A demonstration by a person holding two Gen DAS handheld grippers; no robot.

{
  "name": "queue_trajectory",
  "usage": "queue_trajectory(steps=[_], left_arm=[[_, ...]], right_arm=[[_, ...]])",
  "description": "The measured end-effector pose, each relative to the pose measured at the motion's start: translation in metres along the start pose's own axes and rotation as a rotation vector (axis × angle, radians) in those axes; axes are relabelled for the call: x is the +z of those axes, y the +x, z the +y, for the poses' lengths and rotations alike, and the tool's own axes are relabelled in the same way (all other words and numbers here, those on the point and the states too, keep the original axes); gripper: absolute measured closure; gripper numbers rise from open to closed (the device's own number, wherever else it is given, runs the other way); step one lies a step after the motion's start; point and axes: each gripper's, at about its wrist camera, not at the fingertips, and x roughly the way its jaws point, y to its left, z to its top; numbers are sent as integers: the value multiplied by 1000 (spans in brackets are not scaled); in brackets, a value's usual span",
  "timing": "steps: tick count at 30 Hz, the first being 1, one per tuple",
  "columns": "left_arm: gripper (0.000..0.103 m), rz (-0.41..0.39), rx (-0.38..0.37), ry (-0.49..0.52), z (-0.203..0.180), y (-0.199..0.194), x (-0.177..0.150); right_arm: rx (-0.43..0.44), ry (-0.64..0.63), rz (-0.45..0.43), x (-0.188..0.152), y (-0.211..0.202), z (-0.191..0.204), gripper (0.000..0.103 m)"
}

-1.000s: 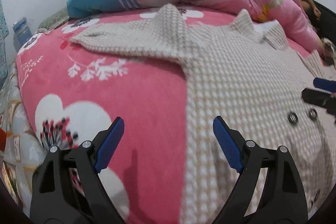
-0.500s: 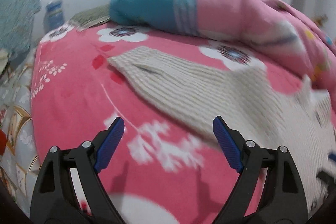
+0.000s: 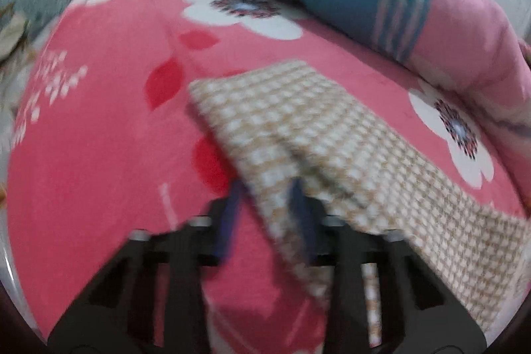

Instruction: Fold large clothes

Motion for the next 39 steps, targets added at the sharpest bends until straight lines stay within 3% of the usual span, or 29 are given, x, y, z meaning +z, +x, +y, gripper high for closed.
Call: queue_trajectory(steps=[2,5,9,13,16,19,21,23,25,29,34,39], left_arm=[[94,-56,55,59,-16,-14,0],[96,-168,72,143,-39,-49,-1],[97,-303,0,271,-85,-126,-17],[97,-364,-116,439,-136,-197,-55],[97,-341,-241,565,-174,-241,-101],[96,-270,-356,639,-199,-262,-145],[87,-195,-416,651,-207,-258,-175],[44,-112,-467,637,-210,-247,-197],[32,-22,-522,618,-210,-229,-223],[26,33,-504,650,-206,-208,-259],[14,-17,-589,581,-179,-228,-264],[13,18,-520,521,-145,-209,-269]], right_arm=[[2,5,0,1,0,-1,13],[6,10,-17,4,-8,-3,13],[3,18,-73,4,-40,-9,13],[-2,43,-131,-8,-81,-22,13],[-18,67,-165,-25,-110,-37,13],[-40,95,-180,-47,-134,-54,13],[-47,124,-158,-66,-143,-68,13],[-46,154,-115,-83,-142,-79,13],[-39,182,-66,-98,-137,-88,13],[-27,217,29,-120,-123,-98,13],[-7,171,67,-124,-111,-87,13],[-22,165,115,-123,-84,-80,10]])
